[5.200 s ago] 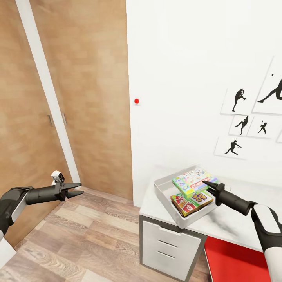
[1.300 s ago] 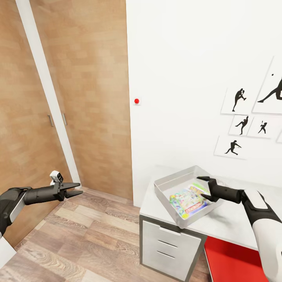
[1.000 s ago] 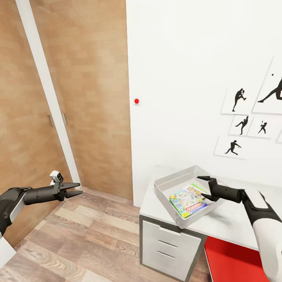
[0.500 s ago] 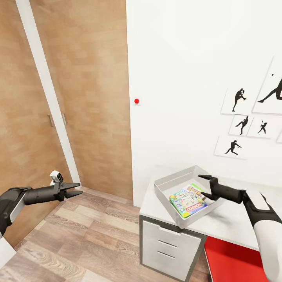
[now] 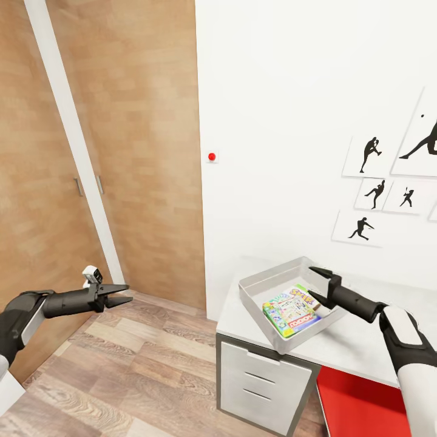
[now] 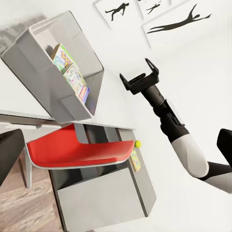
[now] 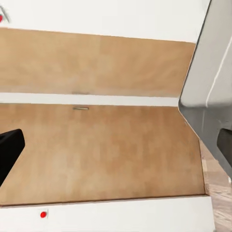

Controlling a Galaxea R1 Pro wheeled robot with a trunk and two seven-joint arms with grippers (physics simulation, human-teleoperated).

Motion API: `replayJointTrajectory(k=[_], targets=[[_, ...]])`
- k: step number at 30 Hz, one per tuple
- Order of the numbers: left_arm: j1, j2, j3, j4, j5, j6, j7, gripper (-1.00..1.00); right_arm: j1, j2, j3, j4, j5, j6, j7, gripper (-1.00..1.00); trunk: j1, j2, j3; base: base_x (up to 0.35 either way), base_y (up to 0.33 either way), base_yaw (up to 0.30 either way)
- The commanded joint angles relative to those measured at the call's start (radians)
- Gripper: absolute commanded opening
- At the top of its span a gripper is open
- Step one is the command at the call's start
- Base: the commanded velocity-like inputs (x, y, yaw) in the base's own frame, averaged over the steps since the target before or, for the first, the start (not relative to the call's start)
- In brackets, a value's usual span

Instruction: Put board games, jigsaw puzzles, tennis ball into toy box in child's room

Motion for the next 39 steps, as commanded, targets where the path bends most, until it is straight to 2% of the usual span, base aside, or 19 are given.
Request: replayJointTrajectory(k=[1, 3, 9, 27, 32, 39], targets=[[-0.001, 0.0, -0.004, 0.0, 0.001, 0.011, -0.005, 1.0, 0.004, 0.006, -0.003, 0.002, 0.009, 0.004, 0.008, 1.0, 0.001, -0.002, -0.002, 0.0, 0.0, 0.0], [-0.002, -0.005, -0.004, 0.0, 0.001, 0.011, -0.006, 1.0, 0.004, 0.015, -0.004, 0.009, 0.006, 0.003, -0.003, 1.0, 0.001, -0.002, -0.002, 0.0, 0.0, 0.0], [-0.001, -0.009, -0.005, 0.0, 0.0, 0.011, -0.007, 1.0, -0.026, -0.004, -0.003, -0.007, 0.003, 0.003, -0.018, 1.0, 0.001, -0.002, -0.002, 0.0, 0.0, 0.0], [-0.001, -0.01, -0.005, 0.0, 0.0, 0.011, -0.007, 1.0, -0.031, -0.005, 0.003, -0.099, -0.005, 0.005, -0.021, 1.0, 0.001, -0.002, -0.002, 0.0, 0.0, 0.0], [-0.002, -0.01, -0.005, 0.0, 0.0, 0.011, -0.008, 1.0, -0.025, -0.002, 0.007, -0.127, -0.007, 0.005, -0.022, 1.0, 0.001, -0.002, -0.002, 0.0, 0.0, 0.0], [-0.001, -0.01, -0.005, 0.0, 0.0, 0.011, -0.009, 1.0, 0.013, 0.013, 0.027, -0.166, -0.009, 0.005, -0.022, 1.0, 0.001, -0.002, -0.002, 0.0, 0.0, 0.0]])
